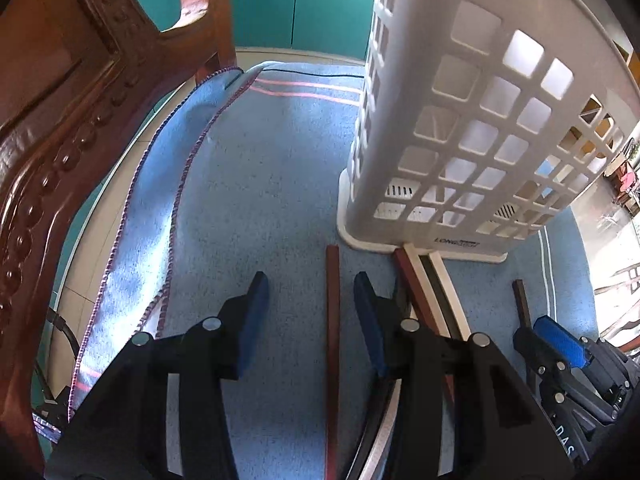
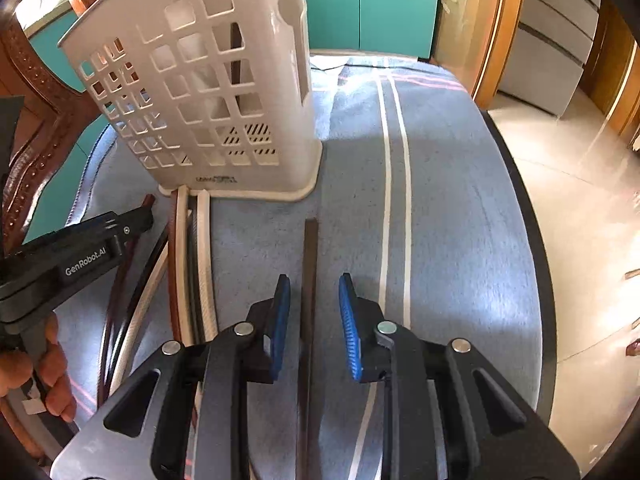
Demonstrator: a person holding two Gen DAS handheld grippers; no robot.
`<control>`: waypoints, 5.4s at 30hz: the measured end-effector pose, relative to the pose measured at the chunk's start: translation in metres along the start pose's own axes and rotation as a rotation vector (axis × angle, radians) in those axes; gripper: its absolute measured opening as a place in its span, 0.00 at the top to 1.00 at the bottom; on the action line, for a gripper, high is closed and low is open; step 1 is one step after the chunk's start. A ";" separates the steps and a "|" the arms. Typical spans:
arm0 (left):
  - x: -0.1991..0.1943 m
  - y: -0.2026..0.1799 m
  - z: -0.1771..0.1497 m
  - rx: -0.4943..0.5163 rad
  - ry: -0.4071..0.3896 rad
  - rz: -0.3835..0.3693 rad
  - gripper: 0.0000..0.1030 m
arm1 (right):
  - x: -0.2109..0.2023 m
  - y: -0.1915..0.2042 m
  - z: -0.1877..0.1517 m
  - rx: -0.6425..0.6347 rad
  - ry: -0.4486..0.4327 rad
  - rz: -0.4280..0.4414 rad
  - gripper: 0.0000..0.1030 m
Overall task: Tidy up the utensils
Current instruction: 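Grasp a dark chopstick with the right gripper while the left gripper grasps a reddish-brown one, then lift both chopsticks into the white basket and open both grippers, then move both open grippers back down to the remaining chopsticks, then close the right gripper on a dark red chopstick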
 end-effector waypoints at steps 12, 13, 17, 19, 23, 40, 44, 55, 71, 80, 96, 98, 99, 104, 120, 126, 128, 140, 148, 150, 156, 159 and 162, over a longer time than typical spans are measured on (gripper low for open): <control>0.001 -0.014 -0.001 0.081 0.017 0.011 0.93 | -0.001 0.007 0.004 -0.039 0.001 0.013 0.93; 0.000 -0.015 0.000 0.071 0.015 -0.006 0.93 | -0.002 0.008 0.004 -0.031 -0.003 0.036 0.94; -0.031 -0.019 0.004 0.057 -0.076 -0.068 0.93 | -0.033 0.009 0.007 -0.023 -0.082 0.060 0.94; -0.051 -0.021 0.005 0.056 -0.138 -0.110 0.93 | -0.052 0.009 0.010 -0.022 -0.126 0.077 0.94; -0.097 -0.017 0.014 0.059 -0.260 -0.167 0.93 | -0.099 -0.001 0.013 -0.009 -0.214 0.106 0.94; -0.303 0.027 0.056 -0.165 -0.769 -0.367 0.93 | -0.261 -0.026 0.061 0.042 -0.575 0.207 0.94; -0.323 0.038 0.074 -0.268 -0.865 -0.441 0.93 | -0.279 -0.027 0.089 0.058 -0.640 0.212 0.94; -0.262 0.028 0.095 -0.332 -0.936 -0.330 0.93 | -0.305 -0.019 0.136 0.086 -0.849 0.145 0.94; -0.218 0.022 0.085 -0.263 -0.786 -0.302 0.89 | -0.230 -0.007 0.117 0.029 -0.732 0.059 0.83; -0.221 0.036 0.071 -0.254 -0.771 -0.283 0.71 | -0.270 -0.022 0.057 0.055 -0.799 0.086 0.80; -0.131 0.032 0.029 -0.152 -0.384 -0.132 0.55 | -0.039 0.054 -0.040 -0.064 -0.035 0.163 0.65; -0.126 0.031 0.027 -0.144 -0.371 -0.131 0.54 | -0.030 0.055 -0.048 -0.064 0.000 0.155 0.65; -0.123 0.030 0.027 -0.142 -0.360 -0.130 0.54 | -0.029 0.055 -0.049 -0.056 -0.013 0.148 0.65; -0.114 0.027 0.022 -0.136 -0.325 -0.118 0.54 | -0.032 0.045 -0.054 0.011 -0.021 0.150 0.77; -0.083 0.018 -0.014 -0.060 -0.182 -0.077 0.43 | -0.056 0.004 -0.081 0.232 -0.020 0.160 0.88; -0.069 0.010 -0.034 -0.035 -0.131 -0.063 0.39 | -0.054 0.005 -0.081 0.205 -0.029 0.139 0.83; -0.065 0.005 -0.038 -0.033 -0.112 -0.069 0.39 | -0.052 0.001 -0.079 0.246 -0.034 0.152 0.83; -0.058 0.000 -0.041 -0.011 -0.073 -0.060 0.34 | -0.050 -0.010 -0.074 0.256 -0.034 0.102 0.83; -0.053 0.001 -0.040 -0.003 -0.063 -0.052 0.33 | -0.052 -0.006 -0.075 0.264 -0.033 0.137 0.82; -0.054 0.001 -0.040 -0.001 -0.062 -0.051 0.32 | -0.054 -0.006 -0.073 0.268 -0.046 0.154 0.79; -0.053 0.000 -0.040 0.004 -0.056 -0.051 0.30 | -0.054 0.002 -0.073 0.215 -0.038 0.119 0.75; -0.053 0.000 -0.041 0.007 -0.055 -0.047 0.30 | -0.054 0.004 -0.072 0.193 -0.044 0.098 0.74; -0.053 0.001 -0.041 0.007 -0.052 -0.045 0.29 | -0.054 0.004 -0.072 0.189 -0.048 0.094 0.74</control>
Point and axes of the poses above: each gripper's, at about its wrist camera, not at the fingertips, and x roughly the way its jaws point, y to its left, z to its top, the point moved 7 cm from there along x, roughly the way its jaws point, and after that the axes turned 6 degrees about -x, right-handed, at the moved point
